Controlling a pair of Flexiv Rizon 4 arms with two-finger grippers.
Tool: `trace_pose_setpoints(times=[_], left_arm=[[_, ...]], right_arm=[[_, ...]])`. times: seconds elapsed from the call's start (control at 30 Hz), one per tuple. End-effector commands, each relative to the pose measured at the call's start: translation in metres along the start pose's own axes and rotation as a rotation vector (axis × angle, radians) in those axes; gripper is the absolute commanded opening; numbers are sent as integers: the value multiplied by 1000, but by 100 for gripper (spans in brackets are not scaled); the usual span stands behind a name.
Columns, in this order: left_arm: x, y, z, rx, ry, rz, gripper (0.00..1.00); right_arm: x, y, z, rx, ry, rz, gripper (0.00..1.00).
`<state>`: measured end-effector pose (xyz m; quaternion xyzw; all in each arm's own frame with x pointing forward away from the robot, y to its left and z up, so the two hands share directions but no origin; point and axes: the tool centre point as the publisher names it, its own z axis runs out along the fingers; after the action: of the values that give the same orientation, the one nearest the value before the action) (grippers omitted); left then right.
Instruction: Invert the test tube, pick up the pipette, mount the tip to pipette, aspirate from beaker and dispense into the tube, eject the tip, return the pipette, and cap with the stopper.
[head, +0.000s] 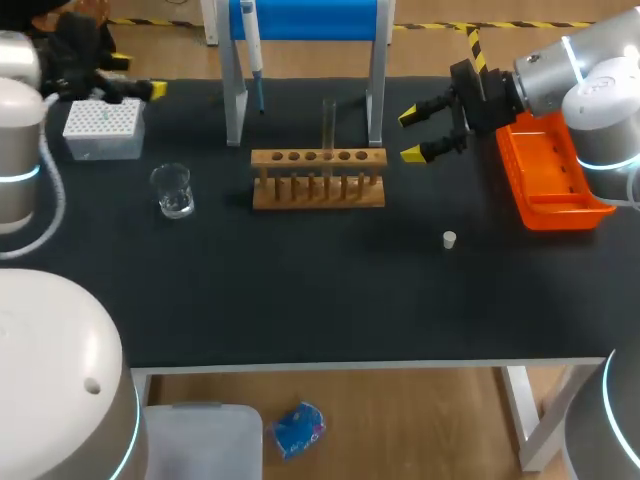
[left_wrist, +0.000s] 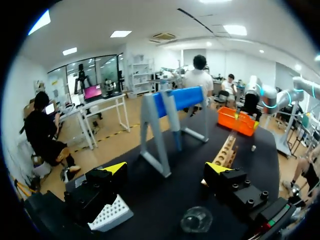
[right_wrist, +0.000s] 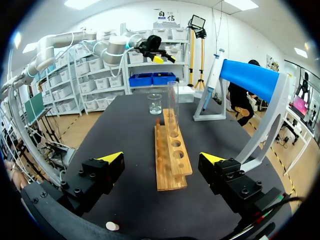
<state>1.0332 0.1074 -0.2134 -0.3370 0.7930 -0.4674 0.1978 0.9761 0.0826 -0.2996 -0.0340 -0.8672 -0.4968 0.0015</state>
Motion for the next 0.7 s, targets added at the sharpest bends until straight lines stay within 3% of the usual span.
trace_pose_setpoints(times=[0.03,0.6,0.7], left_arm=[[-22,23,-5,-23,-18,-36,100],[-26,27,-5,-32,-40,-53,100],[-21,31,4,-13,30,-13,100]], right_arm=[[0,0,0,-1,0,-1,100],[0,0,0,-1,0,-1,100],[0,0,0,-1,0,-1,100]])
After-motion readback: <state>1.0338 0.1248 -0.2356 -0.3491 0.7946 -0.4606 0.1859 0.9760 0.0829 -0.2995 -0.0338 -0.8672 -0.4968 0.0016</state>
